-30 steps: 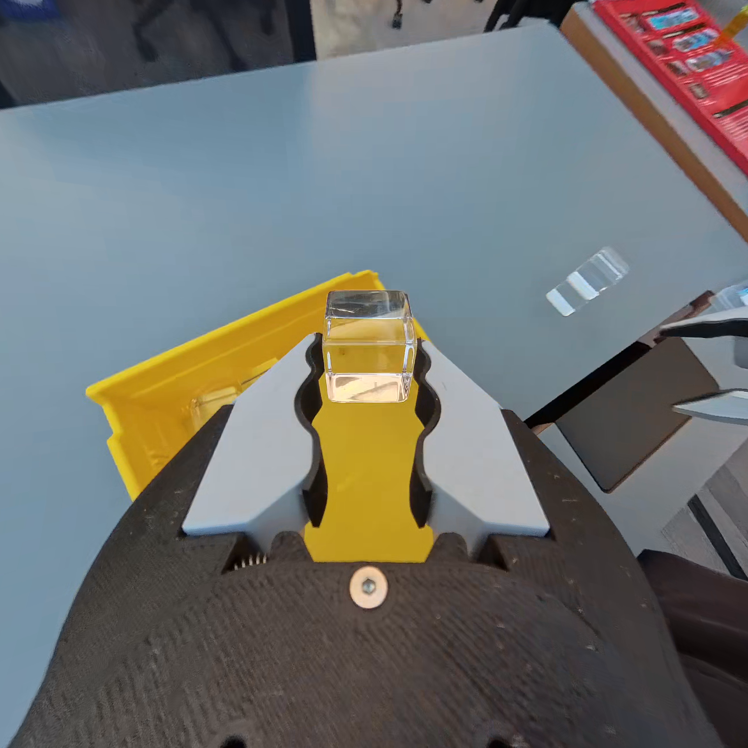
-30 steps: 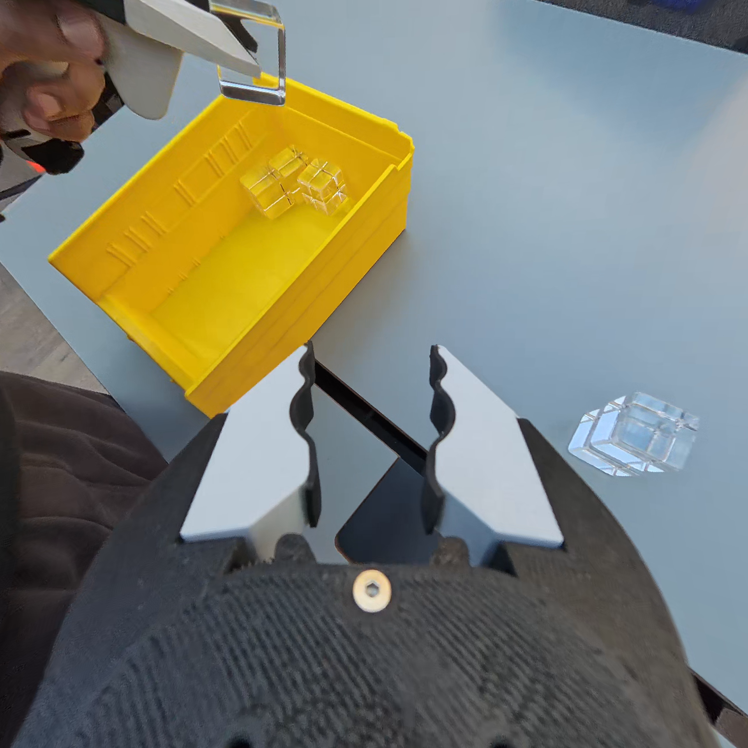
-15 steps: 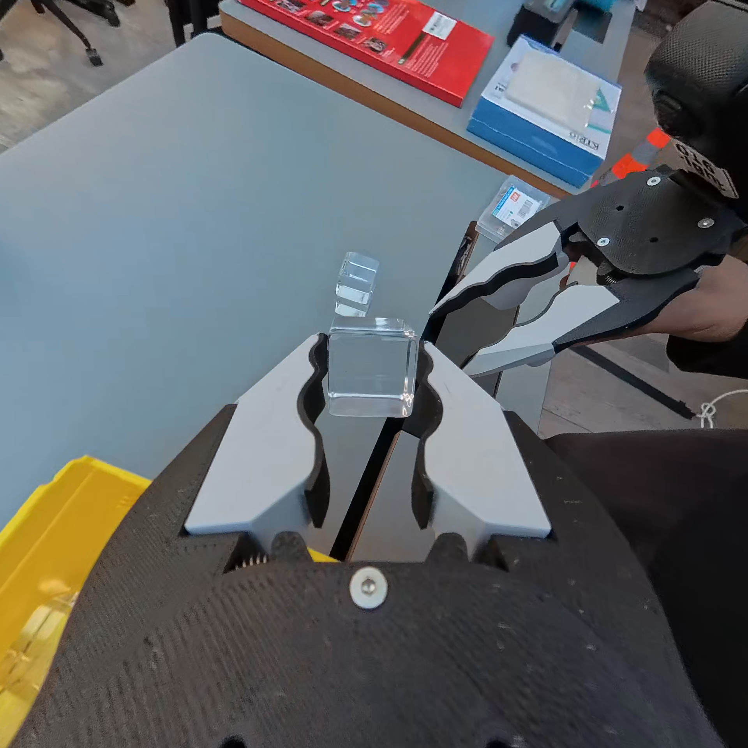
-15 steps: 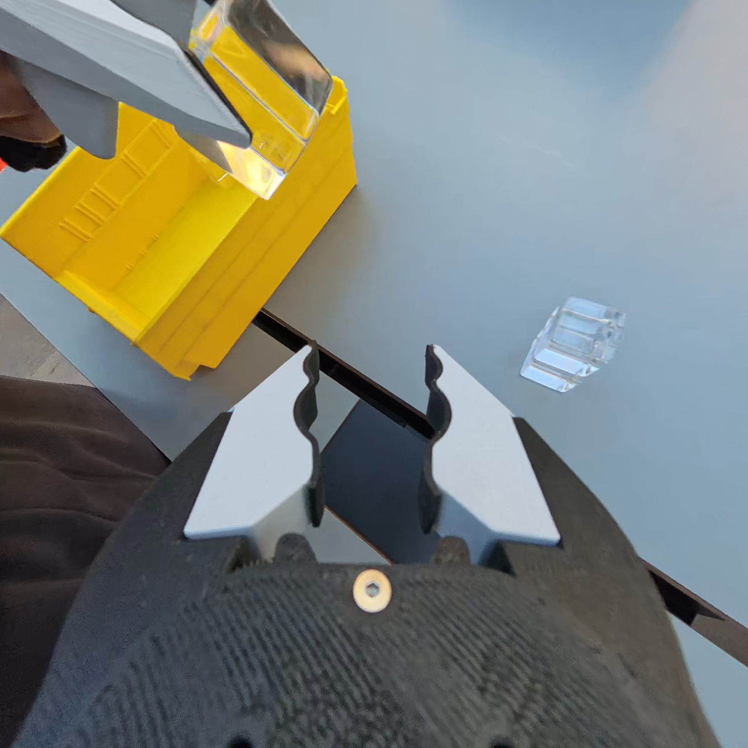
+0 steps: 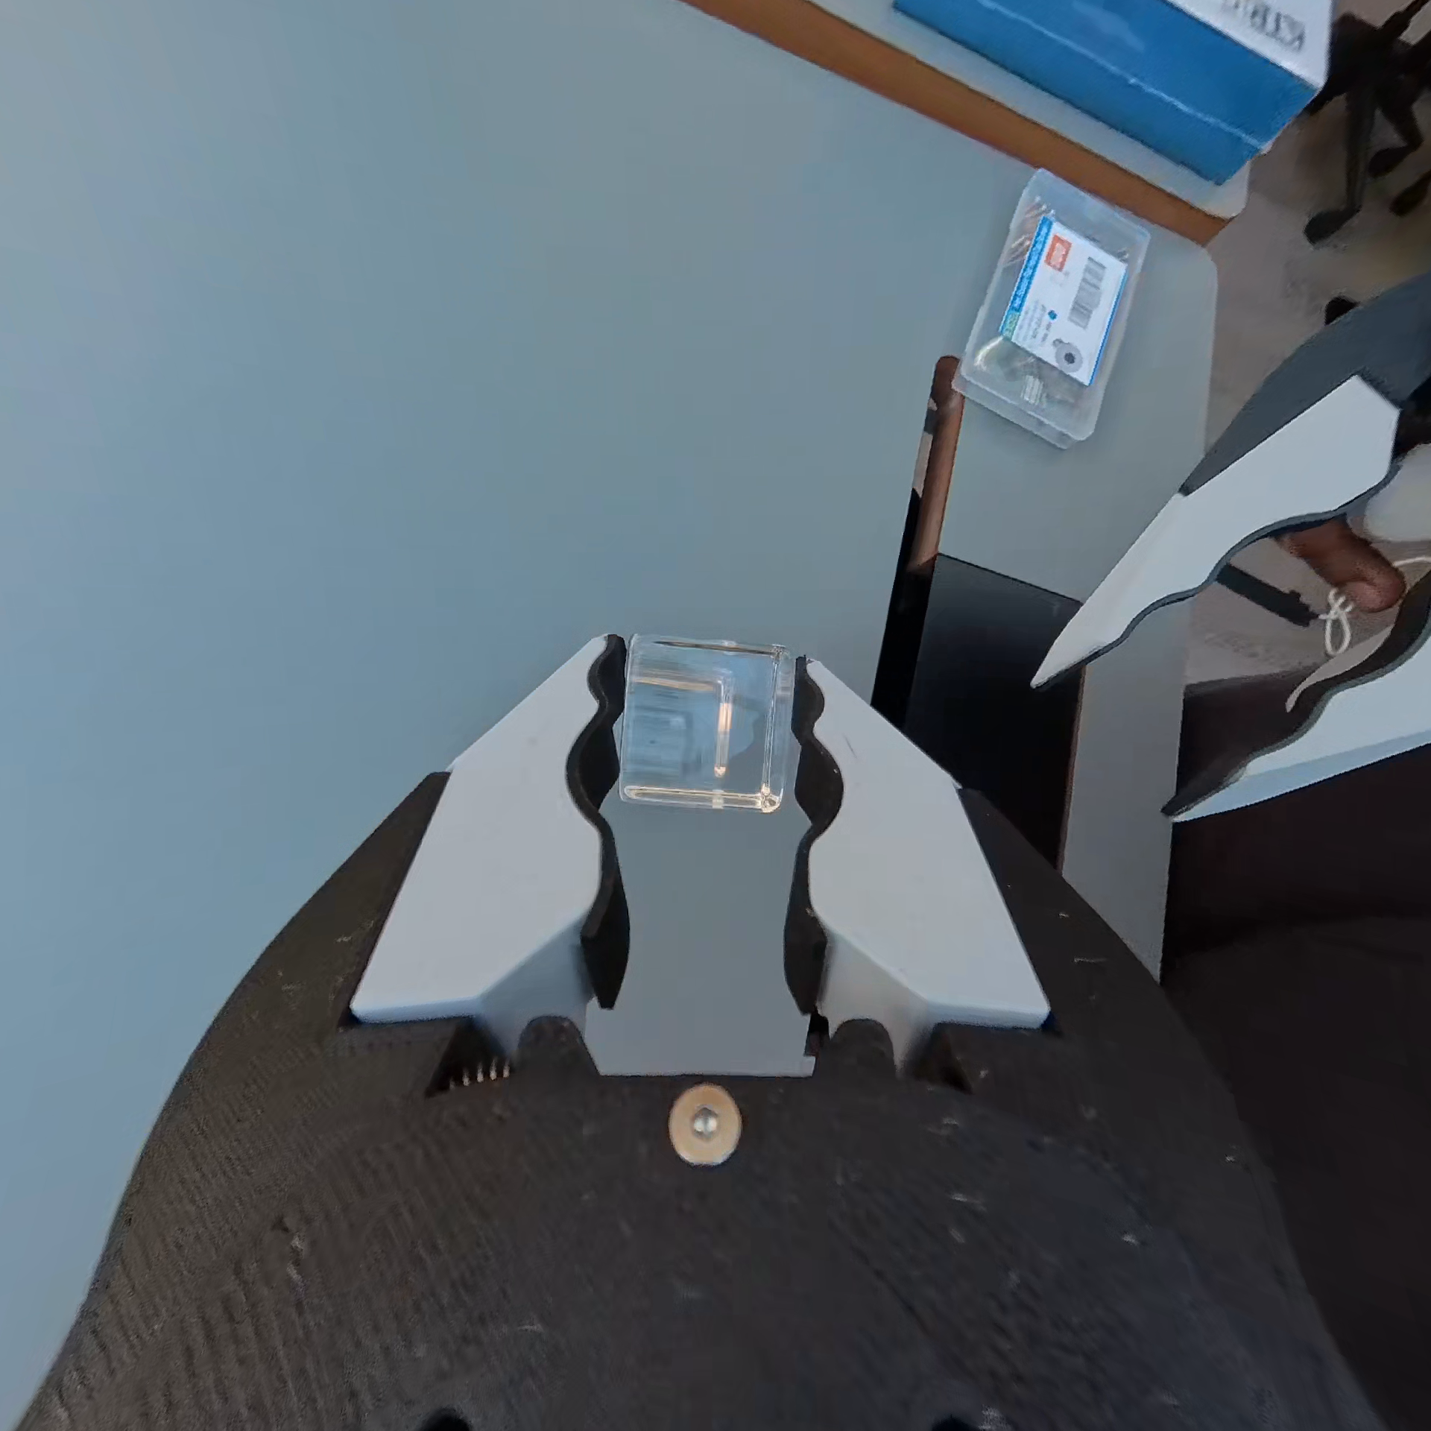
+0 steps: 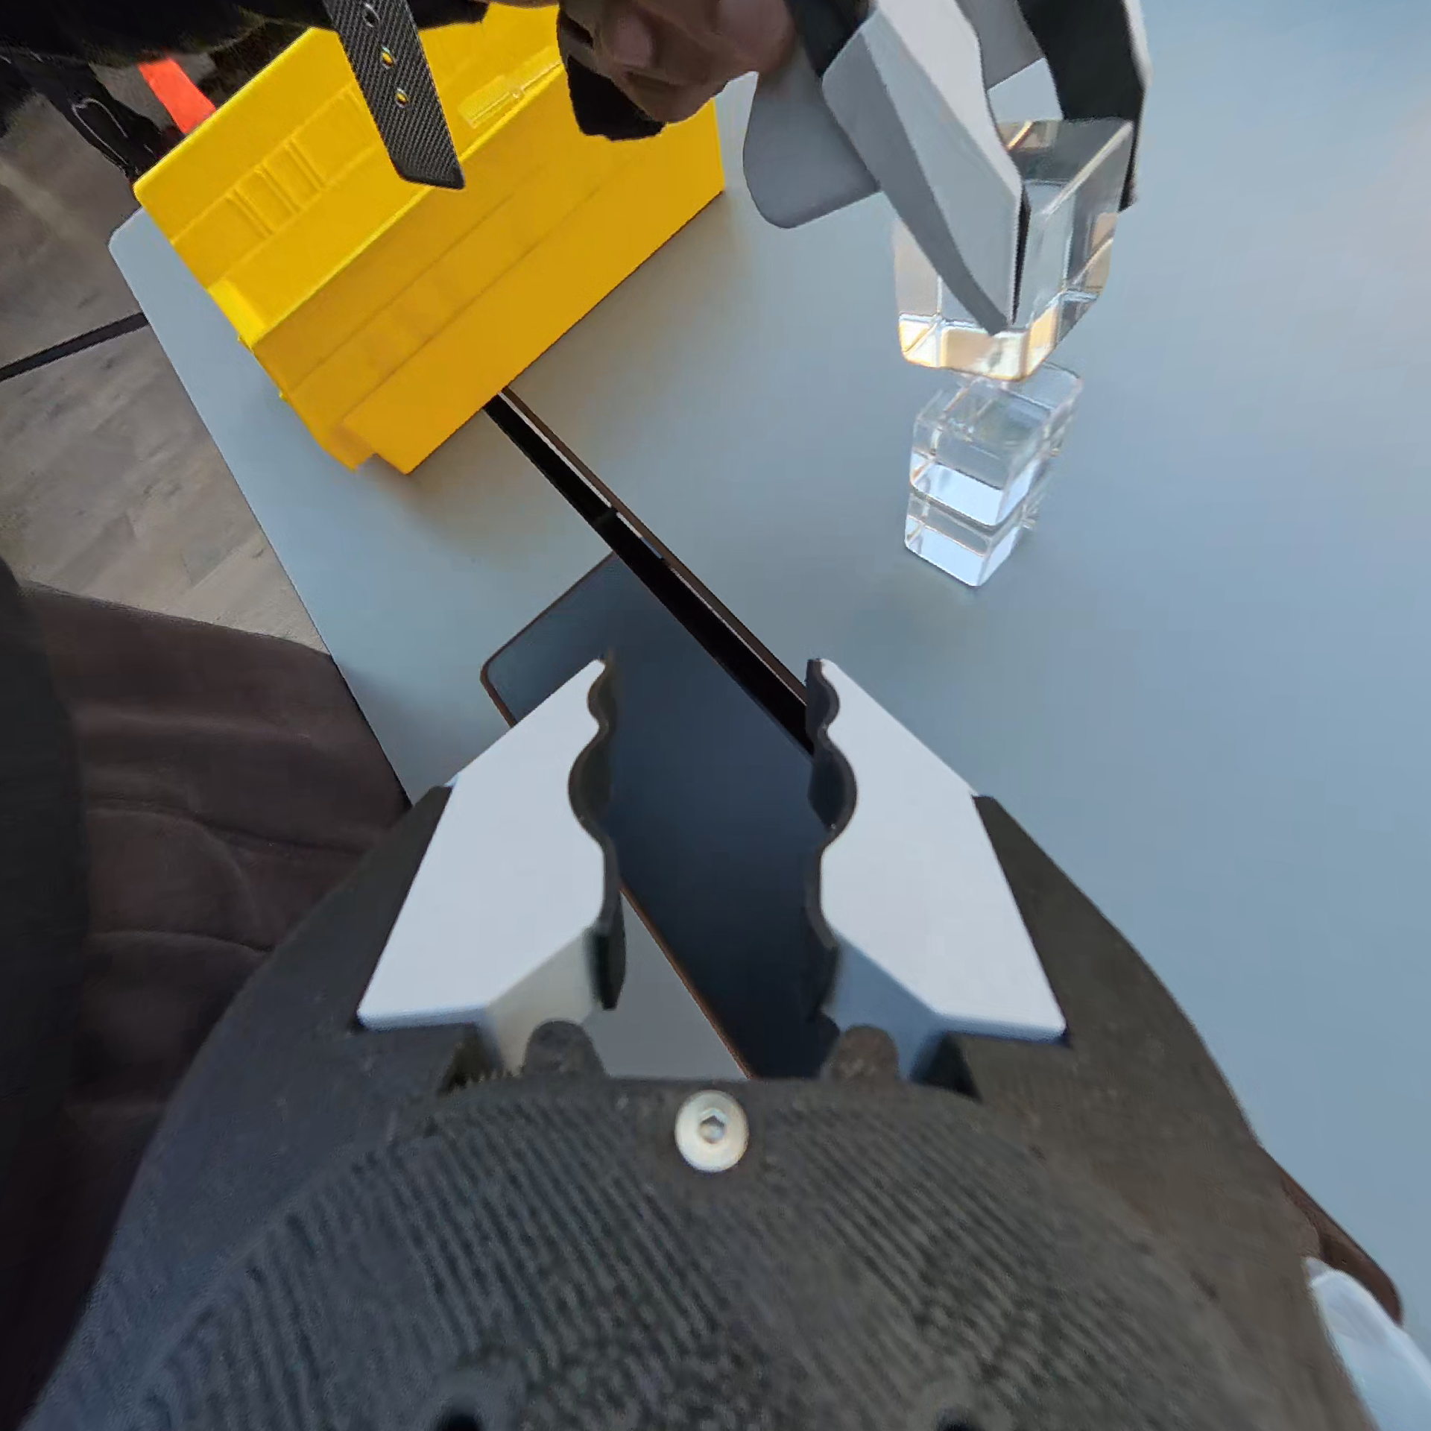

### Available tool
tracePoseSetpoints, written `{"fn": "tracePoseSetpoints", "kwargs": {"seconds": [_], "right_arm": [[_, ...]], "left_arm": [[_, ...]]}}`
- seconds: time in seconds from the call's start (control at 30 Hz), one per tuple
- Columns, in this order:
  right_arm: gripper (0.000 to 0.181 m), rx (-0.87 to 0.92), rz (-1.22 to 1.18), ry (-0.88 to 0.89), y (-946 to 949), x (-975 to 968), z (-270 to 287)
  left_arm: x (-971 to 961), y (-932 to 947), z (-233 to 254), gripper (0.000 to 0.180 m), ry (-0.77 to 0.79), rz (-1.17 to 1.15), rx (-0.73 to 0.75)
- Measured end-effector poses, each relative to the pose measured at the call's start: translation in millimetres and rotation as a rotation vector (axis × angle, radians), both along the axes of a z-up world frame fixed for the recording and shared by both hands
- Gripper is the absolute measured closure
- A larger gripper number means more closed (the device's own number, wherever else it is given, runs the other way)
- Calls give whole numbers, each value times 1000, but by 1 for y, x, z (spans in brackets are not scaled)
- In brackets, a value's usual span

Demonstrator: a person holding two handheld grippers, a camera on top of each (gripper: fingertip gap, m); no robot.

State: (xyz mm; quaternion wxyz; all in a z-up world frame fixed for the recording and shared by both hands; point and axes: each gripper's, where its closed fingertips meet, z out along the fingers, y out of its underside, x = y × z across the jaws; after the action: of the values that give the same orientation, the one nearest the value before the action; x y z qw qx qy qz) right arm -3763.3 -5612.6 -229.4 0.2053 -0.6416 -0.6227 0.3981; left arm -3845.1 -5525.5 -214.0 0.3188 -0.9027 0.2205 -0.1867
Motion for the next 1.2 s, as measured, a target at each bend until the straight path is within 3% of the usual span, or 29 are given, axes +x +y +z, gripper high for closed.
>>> {"fn": "tracePoseSetpoints", "kwargs": {"seconds": [0.4, 1.2], "right_arm": [[135, -76, 50, 58, 32, 28, 5], [135, -82, 21, 79, 40, 23, 11]], "left_arm": [[7, 7, -19, 140, 169, -84, -143], [3, 4, -28, 140, 173, -38, -183]]}}
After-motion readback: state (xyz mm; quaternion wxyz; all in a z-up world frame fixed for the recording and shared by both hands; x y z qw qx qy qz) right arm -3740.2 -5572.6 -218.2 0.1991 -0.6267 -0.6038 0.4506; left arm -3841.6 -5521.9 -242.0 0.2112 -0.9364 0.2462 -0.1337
